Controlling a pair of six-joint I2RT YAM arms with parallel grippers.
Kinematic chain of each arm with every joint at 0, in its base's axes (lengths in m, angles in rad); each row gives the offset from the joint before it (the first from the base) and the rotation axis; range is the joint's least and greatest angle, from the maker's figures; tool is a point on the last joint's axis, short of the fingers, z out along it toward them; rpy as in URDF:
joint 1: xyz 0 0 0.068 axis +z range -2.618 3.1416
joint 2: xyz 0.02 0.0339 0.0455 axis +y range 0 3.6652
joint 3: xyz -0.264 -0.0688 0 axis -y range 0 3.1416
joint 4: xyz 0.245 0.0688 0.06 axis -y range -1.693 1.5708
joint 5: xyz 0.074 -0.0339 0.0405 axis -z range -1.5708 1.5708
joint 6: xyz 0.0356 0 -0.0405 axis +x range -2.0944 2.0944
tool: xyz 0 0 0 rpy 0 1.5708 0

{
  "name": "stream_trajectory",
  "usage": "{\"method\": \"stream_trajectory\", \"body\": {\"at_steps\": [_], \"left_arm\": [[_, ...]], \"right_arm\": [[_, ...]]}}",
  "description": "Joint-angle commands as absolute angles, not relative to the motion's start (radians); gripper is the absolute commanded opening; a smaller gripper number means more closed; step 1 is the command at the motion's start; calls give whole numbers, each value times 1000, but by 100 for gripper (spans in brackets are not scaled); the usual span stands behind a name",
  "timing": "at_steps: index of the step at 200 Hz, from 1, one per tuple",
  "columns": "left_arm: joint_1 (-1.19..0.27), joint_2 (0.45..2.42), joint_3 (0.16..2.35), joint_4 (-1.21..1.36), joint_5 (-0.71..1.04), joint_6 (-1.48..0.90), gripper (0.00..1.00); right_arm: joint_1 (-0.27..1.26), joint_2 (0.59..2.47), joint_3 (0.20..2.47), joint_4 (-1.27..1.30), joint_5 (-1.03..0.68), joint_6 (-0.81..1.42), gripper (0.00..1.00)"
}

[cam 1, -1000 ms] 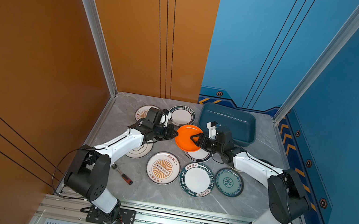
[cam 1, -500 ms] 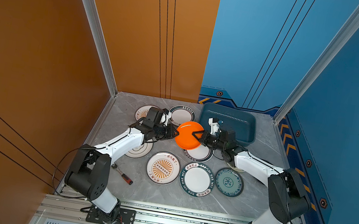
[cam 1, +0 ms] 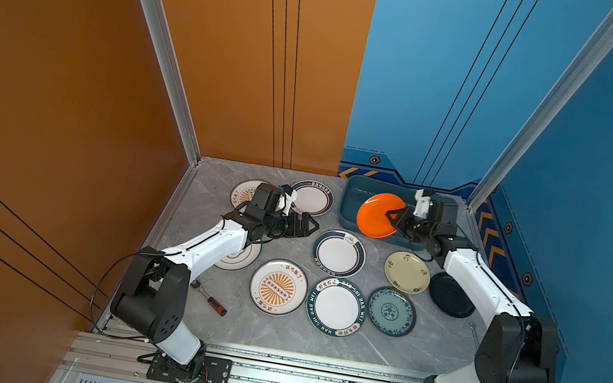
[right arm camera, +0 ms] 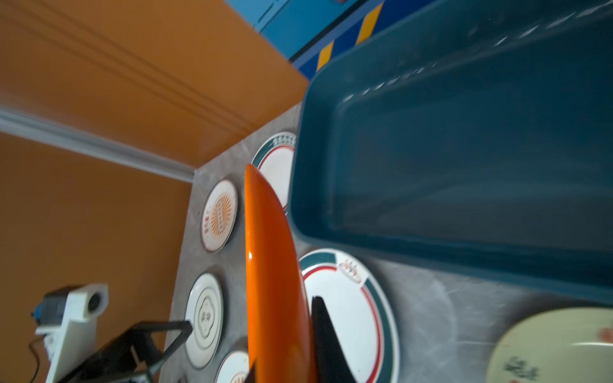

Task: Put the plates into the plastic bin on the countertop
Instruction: 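Carry the orange plate with the right gripper into the teal bin and release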

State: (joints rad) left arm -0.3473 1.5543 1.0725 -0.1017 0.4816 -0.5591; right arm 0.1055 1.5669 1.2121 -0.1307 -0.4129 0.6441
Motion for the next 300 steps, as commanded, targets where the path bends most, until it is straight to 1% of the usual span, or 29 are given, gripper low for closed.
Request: {"method": "stream_trajectory", "body": {"at_steps": [1,39,60,87,138,161,173,179,191,202,218,250,300], "left_arm": [[-334,1582,1041,-14,474,-580,98],[-330,1613,1038,27,477,-602,98],[-334,1619,1053,-8,459,-582,98],[-334,1622,1055,-23,454,-568,98],[-333,1642,1061,-47,457,-551,100],[-329,1653,1062,-49,459,-547,100],[-327,1661,1064,-46,465,-549,99],[-325,1664,1066,-47,466,-548,99],[-325,1672,1072,-46,474,-548,99],[-324,1677,1078,-48,478,-548,98],[-322,1683,1084,-51,481,-546,98],[-321,1694,1091,-57,488,-540,98],[-322,1713,1101,-80,482,-519,98]], "right_arm": [[13,1652,1333,-261,-384,571,0],[-71,1885,1559,-342,-390,564,0],[-81,1996,1658,-374,-415,577,0],[-81,2110,1739,-415,-405,581,0],[-81,2176,1765,-433,-347,567,0],[-81,2193,1790,-489,-307,541,4],[-80,2202,1790,-521,-282,529,12],[-79,2208,1828,-547,-259,521,15],[-80,2213,1844,-577,-230,509,19],[-81,2218,1853,-600,-202,503,25],[-84,2224,1859,-616,-184,500,30],[-86,2237,1867,-636,-165,491,35],[-85,2231,1883,-674,-106,470,37]]}}
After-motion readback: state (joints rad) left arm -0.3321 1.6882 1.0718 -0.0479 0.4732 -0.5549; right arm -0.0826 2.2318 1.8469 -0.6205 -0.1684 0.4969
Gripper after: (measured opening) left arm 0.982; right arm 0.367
